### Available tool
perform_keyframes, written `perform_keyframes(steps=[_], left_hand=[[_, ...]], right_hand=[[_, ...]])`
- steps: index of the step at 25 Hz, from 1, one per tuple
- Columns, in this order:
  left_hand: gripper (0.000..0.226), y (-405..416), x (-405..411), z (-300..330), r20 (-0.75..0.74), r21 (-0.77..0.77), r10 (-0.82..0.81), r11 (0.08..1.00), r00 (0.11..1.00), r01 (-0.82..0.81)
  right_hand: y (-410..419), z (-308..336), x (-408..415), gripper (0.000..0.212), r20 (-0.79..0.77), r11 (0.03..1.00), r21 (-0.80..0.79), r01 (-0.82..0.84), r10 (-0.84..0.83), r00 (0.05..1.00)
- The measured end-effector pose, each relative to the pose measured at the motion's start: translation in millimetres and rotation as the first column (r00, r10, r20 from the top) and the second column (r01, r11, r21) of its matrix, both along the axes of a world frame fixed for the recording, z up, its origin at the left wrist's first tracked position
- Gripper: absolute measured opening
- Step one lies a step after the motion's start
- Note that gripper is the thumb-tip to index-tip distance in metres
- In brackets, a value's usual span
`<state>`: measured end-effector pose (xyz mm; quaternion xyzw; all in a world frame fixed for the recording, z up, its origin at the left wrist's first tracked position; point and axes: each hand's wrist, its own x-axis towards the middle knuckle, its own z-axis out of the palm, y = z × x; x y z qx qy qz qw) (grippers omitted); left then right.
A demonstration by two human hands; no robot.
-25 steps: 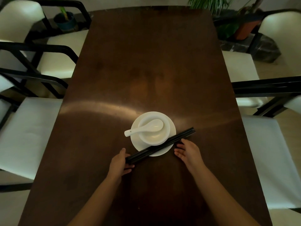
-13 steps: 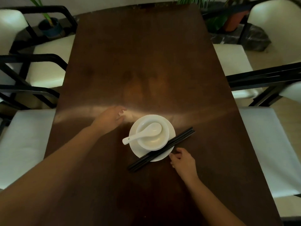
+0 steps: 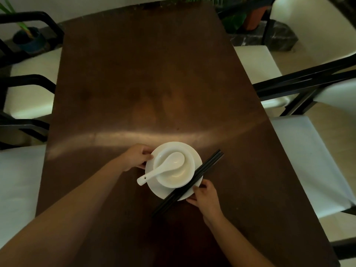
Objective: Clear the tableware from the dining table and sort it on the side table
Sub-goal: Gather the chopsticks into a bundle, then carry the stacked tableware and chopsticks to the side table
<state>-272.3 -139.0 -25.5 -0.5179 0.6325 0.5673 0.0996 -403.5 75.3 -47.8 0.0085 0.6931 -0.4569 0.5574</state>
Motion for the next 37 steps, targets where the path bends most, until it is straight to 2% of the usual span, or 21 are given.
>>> perform_keyframes(steps=[3, 8, 19, 26, 33, 37], left_hand=[[0.029, 11.5, 1.3, -2.2, -0.031, 0.026, 0.074, 0.997, 0.997, -0.073], [0.029, 33.7, -0.1, -5.3, -0.063, 0.060, 0.155, 0.987, 0.986, -0.151], [0.028, 104.5, -14.7, 8.8, -0.135, 0.093, 0.221, 0.973, 0.966, -0.210], [0.029, 165.5, -53.1, 47.7, -0.226, 0.098, 0.136, 0.988, 0.965, -0.116], [0.036, 264.2, -132.5, 91.1, -0.245, 0.114, 0.028, 0.994, 0.969, 0.000], [0.035, 339.6, -194.4, 104.3, -0.280, 0.131, -0.032, 0.989, 0.959, 0.072]], right_hand=[[0.9, -0.6, -12.0, 0.017, -0.006, 1.000, -0.014, 0.002, -0.002, 1.000], [12.7, 1.4, -34.7, 0.017, -0.065, 0.996, -0.005, -0.094, 0.093, 0.994], [75.9, 25.6, -69.7, 0.024, -0.092, 0.986, -0.055, -0.156, 0.150, 0.984], [152.3, 60.4, -97.3, 0.022, -0.142, 0.994, -0.081, -0.079, 0.067, 0.988], [277.3, 102.5, -146.1, 0.014, -0.220, 0.993, -0.104, 0.048, -0.070, 0.973], [365.9, 120.0, -189.8, 0.019, -0.256, 0.984, -0.125, 0.126, -0.154, 0.954]])
